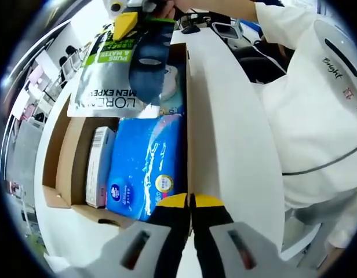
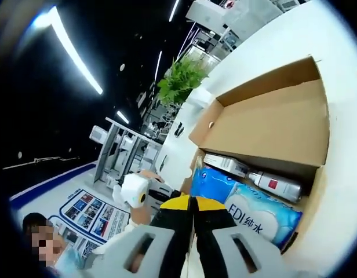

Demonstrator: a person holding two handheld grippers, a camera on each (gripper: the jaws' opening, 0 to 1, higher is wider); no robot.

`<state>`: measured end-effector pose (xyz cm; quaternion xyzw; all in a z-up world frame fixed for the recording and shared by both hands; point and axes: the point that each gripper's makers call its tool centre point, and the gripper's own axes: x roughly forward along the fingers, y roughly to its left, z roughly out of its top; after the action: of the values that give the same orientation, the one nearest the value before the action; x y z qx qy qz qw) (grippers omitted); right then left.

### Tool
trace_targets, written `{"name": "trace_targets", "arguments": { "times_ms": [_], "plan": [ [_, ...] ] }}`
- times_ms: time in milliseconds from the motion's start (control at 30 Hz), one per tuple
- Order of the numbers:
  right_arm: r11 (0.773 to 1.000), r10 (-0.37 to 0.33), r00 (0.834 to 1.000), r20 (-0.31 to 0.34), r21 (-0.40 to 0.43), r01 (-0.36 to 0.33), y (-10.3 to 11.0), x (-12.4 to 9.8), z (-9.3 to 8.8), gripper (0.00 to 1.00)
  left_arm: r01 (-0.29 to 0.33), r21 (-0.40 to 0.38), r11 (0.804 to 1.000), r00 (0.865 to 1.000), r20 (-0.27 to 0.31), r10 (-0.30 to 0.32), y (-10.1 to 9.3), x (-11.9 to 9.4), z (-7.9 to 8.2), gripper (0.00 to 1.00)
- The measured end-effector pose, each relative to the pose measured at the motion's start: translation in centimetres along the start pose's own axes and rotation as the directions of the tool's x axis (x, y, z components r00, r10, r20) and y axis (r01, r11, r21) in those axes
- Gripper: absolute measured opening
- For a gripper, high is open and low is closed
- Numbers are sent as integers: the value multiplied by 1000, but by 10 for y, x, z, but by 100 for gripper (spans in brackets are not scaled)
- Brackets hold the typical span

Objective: Operate the shoe box by opening the lid, removing the specified soft item, and placing it in the target area until the item is outside and the box remains undamaged.

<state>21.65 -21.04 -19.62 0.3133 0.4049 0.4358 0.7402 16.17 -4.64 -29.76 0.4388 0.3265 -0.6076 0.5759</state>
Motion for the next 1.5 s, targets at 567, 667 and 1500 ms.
{"name": "trace_targets", "arguments": {
  "times_ms": [567, 667, 1500],
  "plan": [
    [992, 122, 992, 29, 36, -123, 10, -45, 6, 0, 0, -4, 1000, 1000, 13, 0, 0, 1, 0, 1],
    [979, 202, 977, 62, -20, -201, 28, -63, 12, 0, 0, -4, 1000, 1000, 19, 0, 0, 1, 0, 1],
    [962, 267, 944, 196, 11, -275, 31, -128, 5, 0, -2, -1, 1000, 999, 33, 2, -1, 1, 0, 1]
  ]
}}
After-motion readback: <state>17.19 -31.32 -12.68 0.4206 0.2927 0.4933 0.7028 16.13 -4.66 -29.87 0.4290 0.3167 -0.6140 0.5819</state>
